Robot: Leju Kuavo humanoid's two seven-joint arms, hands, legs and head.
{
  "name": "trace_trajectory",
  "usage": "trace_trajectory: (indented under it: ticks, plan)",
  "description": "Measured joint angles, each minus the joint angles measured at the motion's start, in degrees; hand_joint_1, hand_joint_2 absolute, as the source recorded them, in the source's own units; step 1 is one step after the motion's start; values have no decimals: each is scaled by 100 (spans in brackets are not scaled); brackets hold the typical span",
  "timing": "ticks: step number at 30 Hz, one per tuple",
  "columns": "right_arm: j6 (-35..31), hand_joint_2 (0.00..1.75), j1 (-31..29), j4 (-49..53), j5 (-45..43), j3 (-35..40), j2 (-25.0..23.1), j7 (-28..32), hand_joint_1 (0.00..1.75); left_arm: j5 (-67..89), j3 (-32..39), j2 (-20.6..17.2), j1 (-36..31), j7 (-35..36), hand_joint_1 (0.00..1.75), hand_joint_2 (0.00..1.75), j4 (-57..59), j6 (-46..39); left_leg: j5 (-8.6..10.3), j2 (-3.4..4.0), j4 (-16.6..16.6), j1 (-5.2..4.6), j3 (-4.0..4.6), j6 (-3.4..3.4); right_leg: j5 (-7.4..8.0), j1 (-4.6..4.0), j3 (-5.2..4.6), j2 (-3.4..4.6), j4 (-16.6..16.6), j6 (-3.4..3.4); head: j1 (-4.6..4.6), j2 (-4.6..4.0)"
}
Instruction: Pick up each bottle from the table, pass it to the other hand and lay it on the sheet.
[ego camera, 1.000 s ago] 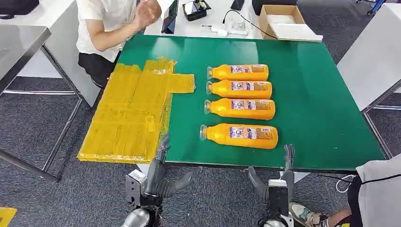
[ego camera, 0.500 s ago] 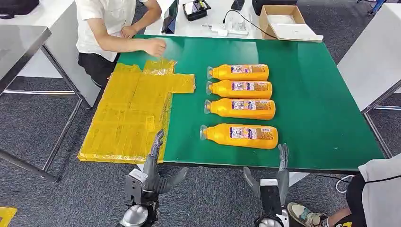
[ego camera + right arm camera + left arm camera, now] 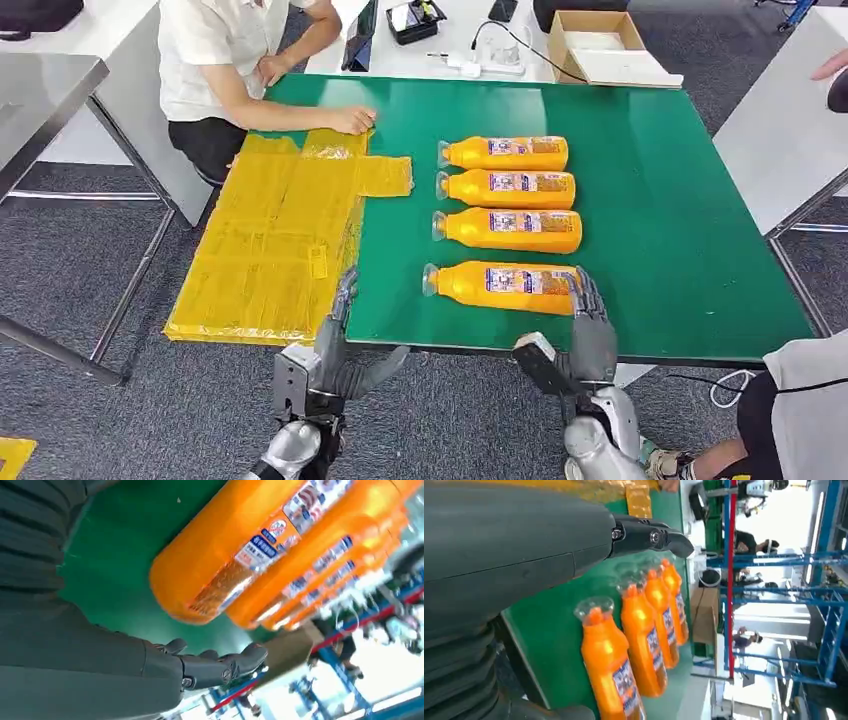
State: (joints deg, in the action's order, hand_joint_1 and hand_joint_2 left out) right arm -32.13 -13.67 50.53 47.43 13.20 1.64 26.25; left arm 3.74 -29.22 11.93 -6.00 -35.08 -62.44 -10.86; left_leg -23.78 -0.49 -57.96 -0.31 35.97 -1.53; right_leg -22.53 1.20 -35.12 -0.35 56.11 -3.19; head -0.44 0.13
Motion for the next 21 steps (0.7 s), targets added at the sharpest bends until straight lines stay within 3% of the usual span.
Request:
trace_trajectory:
  ticks: [15, 21]
  plan:
    - [94, 175, -647, -782, 337, 304, 76, -249, 0, 17, -90, 37, -124, 2, 0, 175, 87, 48, -3, -1, 0, 1, 4, 0, -3, 0, -2, 0, 0, 1, 0, 0]
    - [577, 175, -1122, -1252, 514, 585, -120, -525, 0, -68, -153, 98, -233, 2, 0, 175, 96, 153, 1, 0, 0, 2, 2, 1, -1, -1, -2, 0, 1, 0, 0, 0]
